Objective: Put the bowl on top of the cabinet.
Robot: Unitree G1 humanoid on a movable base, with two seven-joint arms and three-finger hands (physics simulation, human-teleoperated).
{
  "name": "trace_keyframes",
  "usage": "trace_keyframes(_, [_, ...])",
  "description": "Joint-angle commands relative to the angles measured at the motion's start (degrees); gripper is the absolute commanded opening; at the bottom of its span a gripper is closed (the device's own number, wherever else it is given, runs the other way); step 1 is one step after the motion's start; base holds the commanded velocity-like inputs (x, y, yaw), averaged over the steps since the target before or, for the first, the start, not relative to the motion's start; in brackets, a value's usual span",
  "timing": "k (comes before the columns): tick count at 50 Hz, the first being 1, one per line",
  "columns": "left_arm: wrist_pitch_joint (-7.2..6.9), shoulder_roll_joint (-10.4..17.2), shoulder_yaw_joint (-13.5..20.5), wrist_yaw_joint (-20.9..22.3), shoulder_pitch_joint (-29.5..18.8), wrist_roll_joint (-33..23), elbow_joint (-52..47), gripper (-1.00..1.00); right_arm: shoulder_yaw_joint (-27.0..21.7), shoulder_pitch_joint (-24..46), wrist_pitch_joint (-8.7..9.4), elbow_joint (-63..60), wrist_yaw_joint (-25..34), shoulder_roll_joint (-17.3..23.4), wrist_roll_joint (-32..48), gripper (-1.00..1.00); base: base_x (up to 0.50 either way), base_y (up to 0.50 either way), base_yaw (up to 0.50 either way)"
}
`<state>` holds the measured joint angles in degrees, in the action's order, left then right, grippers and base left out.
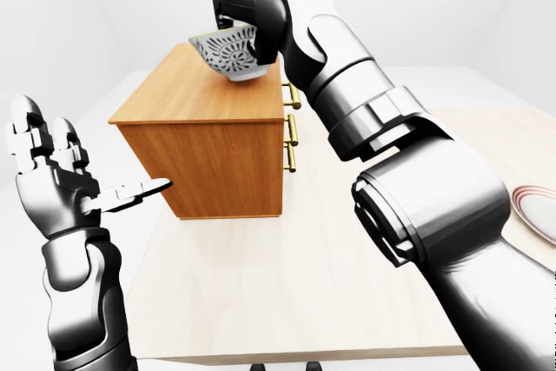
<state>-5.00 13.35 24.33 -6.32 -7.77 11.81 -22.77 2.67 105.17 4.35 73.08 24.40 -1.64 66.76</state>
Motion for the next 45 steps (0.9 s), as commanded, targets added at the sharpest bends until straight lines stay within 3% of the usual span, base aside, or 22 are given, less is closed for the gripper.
trace_keyframes(1, [0.00, -0.3, -0.5, -0.8, -0.5, -0.2, 1.3, 1.00, 1.2, -2.4, 0.05, 1.6, -2.5, -0.2, -0.8, 0.59, 0.00, 0.00, 0.00])
trace_keyframes(2, [0.00, -0.3, -0.5, -0.8, -0.5, -0.2, 1.3, 1.00, 1.2, -2.2, -0.26, 1.6, -3.4, -0.1, -0.8, 0.95, 0.00, 0.00, 0.00])
trace_keyframes(3, [0.00, -0.3, -0.5, -0.8, -0.5, -0.2, 1.3, 1.00, 1.3, -2.0, -0.49, 1.6, -3.3, 0.0, -0.7, 1.00, 0.00, 0.00, 0.00])
trace_keyframes(14, [0.00, -0.2, -0.6, -0.8, -0.6, -0.2, 1.5, 1.00, -0.3, 5.2, -1.50, 1.1, -5.7, 1.1, -3.3, 1.00, 0.00, 0.00, 0.00])
trace_keyframes(22, [0.00, -0.2, -0.6, -0.8, -0.7, -0.2, 1.6, 1.00, -1.3, 14.8, -2.64, 0.5, -5.7, 2.1, -6.5, 1.00, 0.00, 0.00, 0.00])
trace_keyframes(36, [0.00, -0.3, -0.7, -0.7, -0.5, -0.4, 1.4, 1.00, -2.9, 14.8, -1.86, -2.6, -3.9, 1.8, -15.2, 1.00, 0.00, 0.00, 0.00])
trace_keyframes(38, [0.00, -0.3, -0.7, -0.7, -0.5, -0.4, 1.2, 1.00, -1.1, 14.8, -2.23, -2.5, -6.7, 3.4, -13.1, 1.00, 0.00, 0.00, 0.00])
trace_keyframes(45, [0.00, -0.4, -0.7, -0.7, -0.4, -0.5, 1.3, 1.00, -3.0, 14.8, -1.25, -2.2, -12.0, 5.2, -14.6, 1.00, 0.00, 0.00, 0.00])
